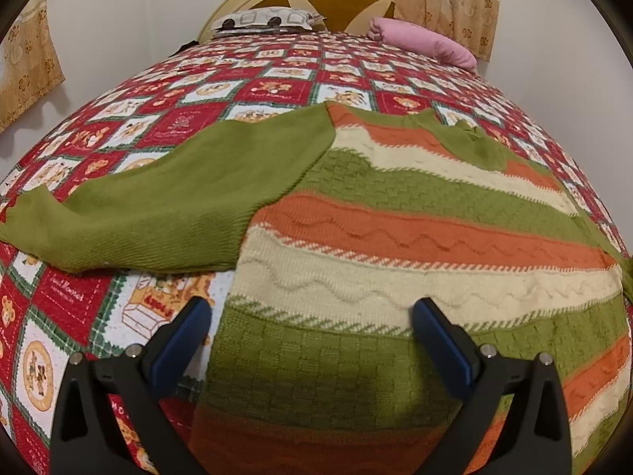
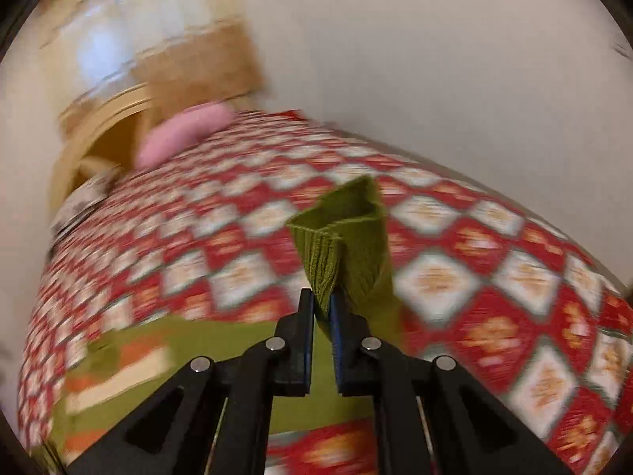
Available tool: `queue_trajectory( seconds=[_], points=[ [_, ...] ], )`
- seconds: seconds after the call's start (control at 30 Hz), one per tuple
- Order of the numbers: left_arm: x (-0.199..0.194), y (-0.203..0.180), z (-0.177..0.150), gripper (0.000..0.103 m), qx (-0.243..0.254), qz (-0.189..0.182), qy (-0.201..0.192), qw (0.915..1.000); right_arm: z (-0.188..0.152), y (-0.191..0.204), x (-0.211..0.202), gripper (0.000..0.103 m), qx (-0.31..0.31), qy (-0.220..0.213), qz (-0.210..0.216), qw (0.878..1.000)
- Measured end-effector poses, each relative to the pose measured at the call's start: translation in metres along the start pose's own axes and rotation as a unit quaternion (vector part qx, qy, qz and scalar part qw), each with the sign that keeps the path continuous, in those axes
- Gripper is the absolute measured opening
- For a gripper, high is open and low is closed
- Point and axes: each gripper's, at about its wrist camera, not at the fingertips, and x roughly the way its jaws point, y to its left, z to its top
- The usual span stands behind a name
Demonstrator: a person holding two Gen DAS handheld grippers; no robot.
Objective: Fold small clothes
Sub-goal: 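Grasp the green sleeve cuff with the right gripper and lift it, then carry the sleeve across the sweater body with the right gripper and release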
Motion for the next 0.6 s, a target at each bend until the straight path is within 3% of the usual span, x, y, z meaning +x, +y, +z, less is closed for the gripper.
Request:
queue_trajectory(
  seconds=[0.17,0.27,0.4,0.6],
  points=[
    [-0.001,0.002,0.0,0.103,-0.006,-0.008,-0.004,0.9999,-0.04,0.125,0.015,0.007,-0.06,0.04,0.109,0.991],
    [-0.001,0.003,0.0,0.103,-0.01,-0.014,-0.006,0.9998,-0.07,0.187,0.038,0.007,-0.086,0.07,0.147,0.983],
    [-0.002,0.006,0.0,0.103,-0.017,-0.021,-0.01,0.9996,-0.106,0.242,0.064,0.007,-0.113,0.103,0.175,0.973],
    [-0.004,0.012,0.0,0.103,-0.036,-0.029,-0.017,0.9988,-0.145,0.285,0.081,0.007,-0.144,0.132,0.225,0.955]
  ],
)
